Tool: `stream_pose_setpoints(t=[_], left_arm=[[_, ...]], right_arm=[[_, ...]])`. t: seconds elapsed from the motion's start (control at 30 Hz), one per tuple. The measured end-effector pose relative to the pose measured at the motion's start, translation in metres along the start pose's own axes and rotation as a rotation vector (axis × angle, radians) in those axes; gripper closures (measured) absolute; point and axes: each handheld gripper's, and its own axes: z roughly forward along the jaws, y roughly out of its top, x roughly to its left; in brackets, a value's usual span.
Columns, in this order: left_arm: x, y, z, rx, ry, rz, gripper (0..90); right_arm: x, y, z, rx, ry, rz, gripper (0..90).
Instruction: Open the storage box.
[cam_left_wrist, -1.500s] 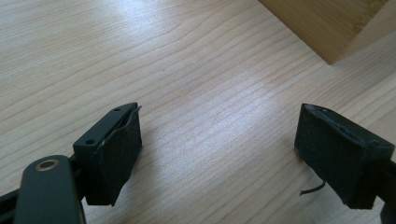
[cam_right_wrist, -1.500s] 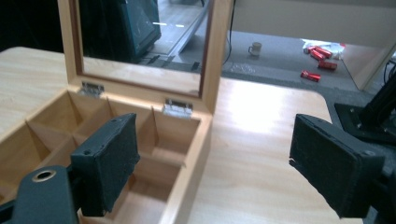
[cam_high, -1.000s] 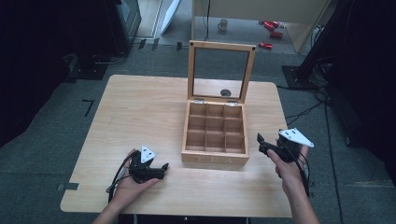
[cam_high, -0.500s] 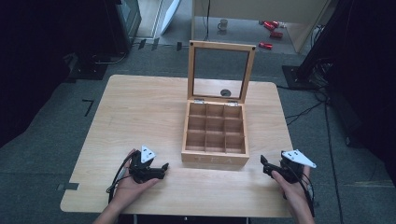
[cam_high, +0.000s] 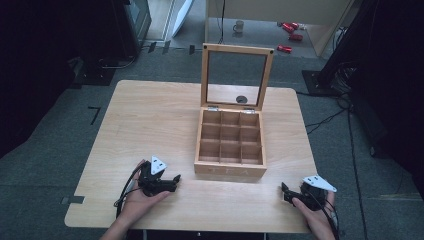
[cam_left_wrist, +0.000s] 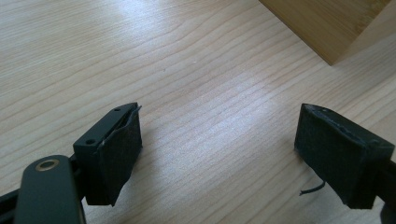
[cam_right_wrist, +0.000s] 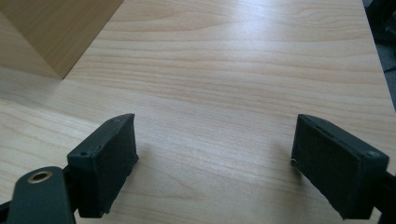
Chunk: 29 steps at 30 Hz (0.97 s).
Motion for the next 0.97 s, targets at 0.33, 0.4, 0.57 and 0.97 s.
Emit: stream_pose_setpoints(t=[0.33,0.4,0.57,0.97], left_arm=[[0.0001,0.0,-0.0001,0.001,0.0,0.001,15.1],[0.0,0.0,0.0,0.0,0.001,0.001,15.1],[0.0001,0.0001,-0.0001,0.002,0.001,0.001,15.1],[0.0,0.0001,-0.0001,0.001,0.001,0.001,15.1]], right_arm=[[0.0024,-0.0002,0.0013,0.025,0.013,-0.014,12.6],[0.0024,-0.0002,0.0013,0.025,0.013,-0.015,12.5],[0.0023,-0.0002,0.0014,0.026,0.015,-0.014,12.3],[0.0023,-0.0001,0.0015,0.026,0.016,-0.015,11.5]])
